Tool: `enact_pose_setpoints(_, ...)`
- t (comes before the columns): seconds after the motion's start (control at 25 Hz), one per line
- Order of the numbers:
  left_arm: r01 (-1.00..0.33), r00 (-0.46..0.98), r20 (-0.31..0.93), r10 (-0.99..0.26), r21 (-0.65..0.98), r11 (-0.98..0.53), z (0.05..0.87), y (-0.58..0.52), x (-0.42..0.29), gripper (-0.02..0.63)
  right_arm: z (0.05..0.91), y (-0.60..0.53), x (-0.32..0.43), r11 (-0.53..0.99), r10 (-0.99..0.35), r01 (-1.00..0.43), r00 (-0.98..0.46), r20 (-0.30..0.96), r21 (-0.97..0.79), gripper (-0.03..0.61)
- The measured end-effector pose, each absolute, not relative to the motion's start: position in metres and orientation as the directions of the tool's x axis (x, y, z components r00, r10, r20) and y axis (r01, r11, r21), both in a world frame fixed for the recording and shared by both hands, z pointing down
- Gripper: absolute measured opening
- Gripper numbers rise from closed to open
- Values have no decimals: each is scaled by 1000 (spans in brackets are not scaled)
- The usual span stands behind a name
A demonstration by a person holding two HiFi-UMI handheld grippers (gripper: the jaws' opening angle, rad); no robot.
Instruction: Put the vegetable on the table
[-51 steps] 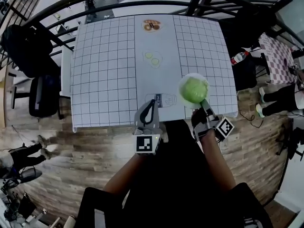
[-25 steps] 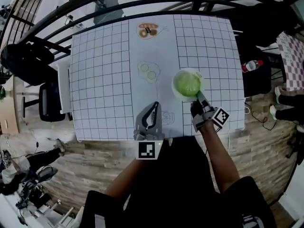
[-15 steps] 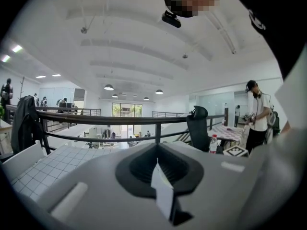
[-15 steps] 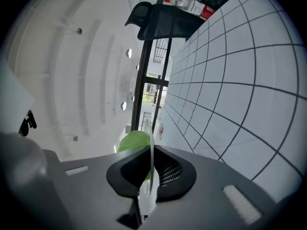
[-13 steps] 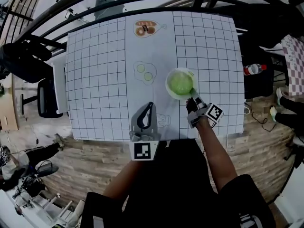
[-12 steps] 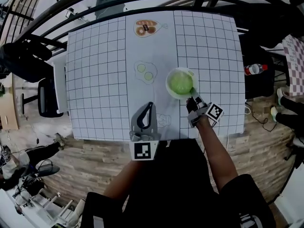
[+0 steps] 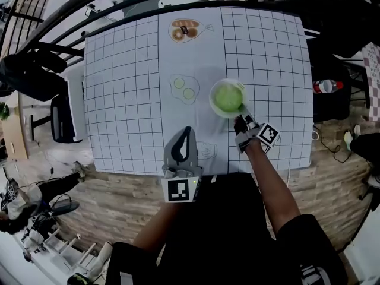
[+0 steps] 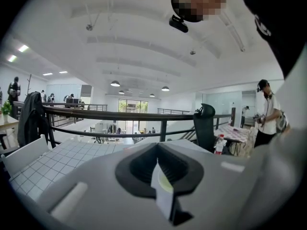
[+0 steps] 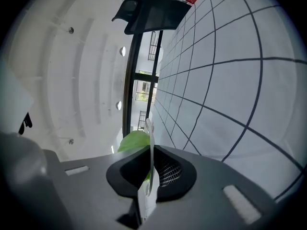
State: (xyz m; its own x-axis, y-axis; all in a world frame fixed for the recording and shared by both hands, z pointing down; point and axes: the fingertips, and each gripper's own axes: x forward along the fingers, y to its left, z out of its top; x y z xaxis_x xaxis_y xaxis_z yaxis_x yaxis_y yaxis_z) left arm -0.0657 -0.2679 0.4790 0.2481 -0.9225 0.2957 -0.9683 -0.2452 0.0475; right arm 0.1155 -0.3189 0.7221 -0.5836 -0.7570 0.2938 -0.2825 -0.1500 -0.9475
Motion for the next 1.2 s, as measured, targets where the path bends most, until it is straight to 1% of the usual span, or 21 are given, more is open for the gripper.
enact_pose_setpoints(0.2, -971, 236, 272, -933, 28, -237, 479, -275, -71, 8, 735, -322, 116, -197, -748, -289, -574, 334, -937, 12)
enact_pose_setpoints(0.32, -972, 229, 289, -929, 20, -234, 485, -277, -72, 8, 734, -330, 114, -164, -765, -232, -584, 272, -959, 12)
enact_pose_setpoints(0.4, -974, 222, 302, -927, 15, -228, 486, -278, -75, 8, 732, -333, 110, -140, -762, -227, -596, 251, -964, 12)
enact_pose_setpoints(0.52, -975, 216, 319, -923, 19, -222, 485, -280, -78, 8, 735, -332, 105, -145, -746, -239, -611, 264, -960, 15)
enact_pose_setpoints(0.64, -973, 224, 326, -919, 21, -230, 489, -279, -78, 8, 744, -330, 105, -185, -742, -245, -600, 299, -952, 21)
enact_pose_setpoints(1.0, -973, 224, 333, -916, 24, -229, 488, -279, -76, 8, 753, -329, 103, -201, -732, -252, -603, 316, -947, 17)
enact_pose_setpoints(1.2, -967, 247, 345, -906, 31, -251, 492, -276, -66, 8, 757, -330, 104, -246, -734, -247, -584, 347, -937, 18)
